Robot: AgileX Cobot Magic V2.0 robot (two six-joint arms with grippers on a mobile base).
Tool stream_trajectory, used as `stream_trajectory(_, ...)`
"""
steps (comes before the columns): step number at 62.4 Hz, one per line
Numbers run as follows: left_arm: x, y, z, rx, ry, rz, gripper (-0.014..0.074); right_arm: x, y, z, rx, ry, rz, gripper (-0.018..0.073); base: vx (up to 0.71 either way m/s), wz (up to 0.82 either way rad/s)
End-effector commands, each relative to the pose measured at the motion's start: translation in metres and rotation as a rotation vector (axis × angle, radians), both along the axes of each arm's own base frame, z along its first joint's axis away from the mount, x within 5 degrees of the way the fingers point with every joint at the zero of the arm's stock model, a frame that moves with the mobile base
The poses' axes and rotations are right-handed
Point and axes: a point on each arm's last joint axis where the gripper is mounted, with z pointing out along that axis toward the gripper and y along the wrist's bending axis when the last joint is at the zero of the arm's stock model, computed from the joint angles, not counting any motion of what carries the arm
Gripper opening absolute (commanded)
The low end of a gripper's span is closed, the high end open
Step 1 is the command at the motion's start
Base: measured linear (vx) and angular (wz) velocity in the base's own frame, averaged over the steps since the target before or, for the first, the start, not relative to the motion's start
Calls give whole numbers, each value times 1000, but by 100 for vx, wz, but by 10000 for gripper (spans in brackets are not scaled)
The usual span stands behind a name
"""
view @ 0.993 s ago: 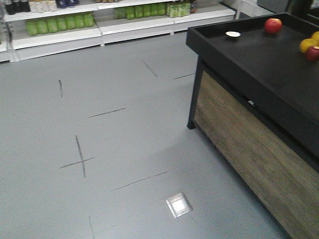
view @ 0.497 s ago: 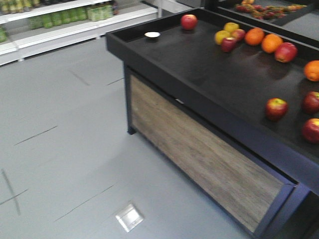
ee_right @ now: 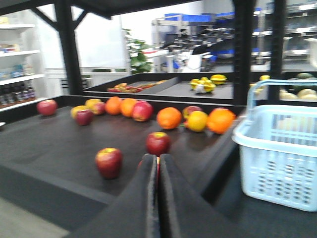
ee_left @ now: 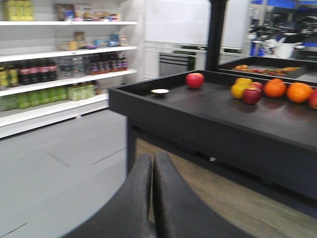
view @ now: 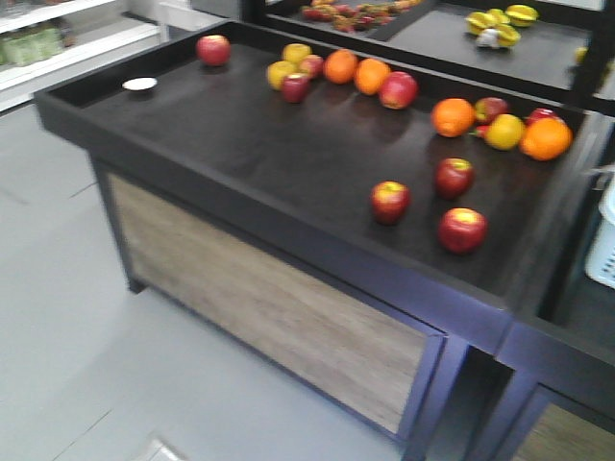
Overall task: Pick three apples into basket with both arms
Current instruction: 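Turn and drive the base up to the light-blue basket on the table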
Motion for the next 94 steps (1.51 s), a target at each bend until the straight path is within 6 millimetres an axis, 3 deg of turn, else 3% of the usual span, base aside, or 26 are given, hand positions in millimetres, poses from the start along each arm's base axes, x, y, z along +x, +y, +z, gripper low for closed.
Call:
stream_trajectory(1,0,0,-1,1,-58,-2,-6,-1,1,2,-23,-63,1,-4,9,-59)
stream_trajectory(38,0,0,-1,1,-58,-2,-6,-1,1,2,-23,-63,1,-4,6,-56)
stream_trajectory(94,0,0,-1,1,-58,-2,-6,-1,1,2,-23,-64,1,-4,5,-32)
